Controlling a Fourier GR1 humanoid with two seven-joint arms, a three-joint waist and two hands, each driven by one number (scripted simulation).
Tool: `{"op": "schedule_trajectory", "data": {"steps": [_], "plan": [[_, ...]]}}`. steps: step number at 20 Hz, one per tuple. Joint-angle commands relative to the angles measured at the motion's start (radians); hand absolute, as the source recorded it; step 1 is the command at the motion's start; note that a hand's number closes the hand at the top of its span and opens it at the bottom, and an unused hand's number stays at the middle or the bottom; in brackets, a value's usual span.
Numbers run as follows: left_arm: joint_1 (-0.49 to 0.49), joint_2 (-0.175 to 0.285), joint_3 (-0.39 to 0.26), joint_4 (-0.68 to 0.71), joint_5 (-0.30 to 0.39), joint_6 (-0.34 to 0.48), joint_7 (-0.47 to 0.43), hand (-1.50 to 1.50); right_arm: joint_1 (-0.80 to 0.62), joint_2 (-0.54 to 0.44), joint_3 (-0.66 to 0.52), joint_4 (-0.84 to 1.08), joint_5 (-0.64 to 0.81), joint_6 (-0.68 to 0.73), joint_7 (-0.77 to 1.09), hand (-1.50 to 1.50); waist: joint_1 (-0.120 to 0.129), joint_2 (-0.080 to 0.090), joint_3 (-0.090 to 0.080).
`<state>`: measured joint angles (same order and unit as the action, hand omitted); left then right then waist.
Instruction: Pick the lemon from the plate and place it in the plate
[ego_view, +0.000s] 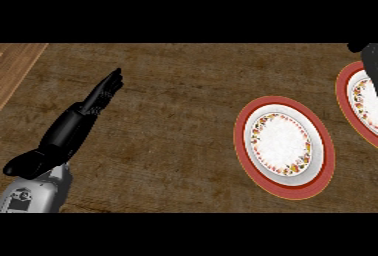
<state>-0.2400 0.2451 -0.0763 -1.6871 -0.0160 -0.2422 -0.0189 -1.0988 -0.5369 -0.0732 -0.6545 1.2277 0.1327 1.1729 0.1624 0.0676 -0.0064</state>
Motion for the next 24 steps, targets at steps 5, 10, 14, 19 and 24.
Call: {"op": "schedule_trajectory", "data": {"steps": [5, 10, 14, 19, 24], "plan": [[-0.026, -0.021, -0.029, 0.003, -0.011, 0.004, 0.020, 0.00, -0.085, 0.005, -0.041, 0.130, 0.191, -0.112, 0.313, 1.50, 0.017, 0.001, 0.004], [-0.041, -0.025, -0.015, 0.022, -0.014, 0.016, 0.012, 0.00, -0.101, -0.009, -0.111, 0.168, 0.254, -0.184, 0.314, 1.50, -0.005, 0.000, 0.006], [-0.043, -0.013, -0.001, 0.030, -0.004, 0.006, 0.018, 0.00, -0.080, -0.017, -0.144, 0.188, 0.317, -0.246, 0.314, 1.50, -0.021, -0.006, 0.007], [-0.015, -0.023, -0.007, 0.012, -0.007, 0.015, 0.023, 0.00, -0.021, -0.048, -0.192, 0.188, 0.379, -0.347, 0.314, 1.50, -0.033, -0.012, 0.010], [-0.010, -0.017, 0.012, 0.030, -0.011, 0.025, 0.025, 0.00, 0.034, -0.042, -0.256, 0.194, 0.434, -0.388, 0.314, 1.50, -0.064, -0.024, 0.010]]}}
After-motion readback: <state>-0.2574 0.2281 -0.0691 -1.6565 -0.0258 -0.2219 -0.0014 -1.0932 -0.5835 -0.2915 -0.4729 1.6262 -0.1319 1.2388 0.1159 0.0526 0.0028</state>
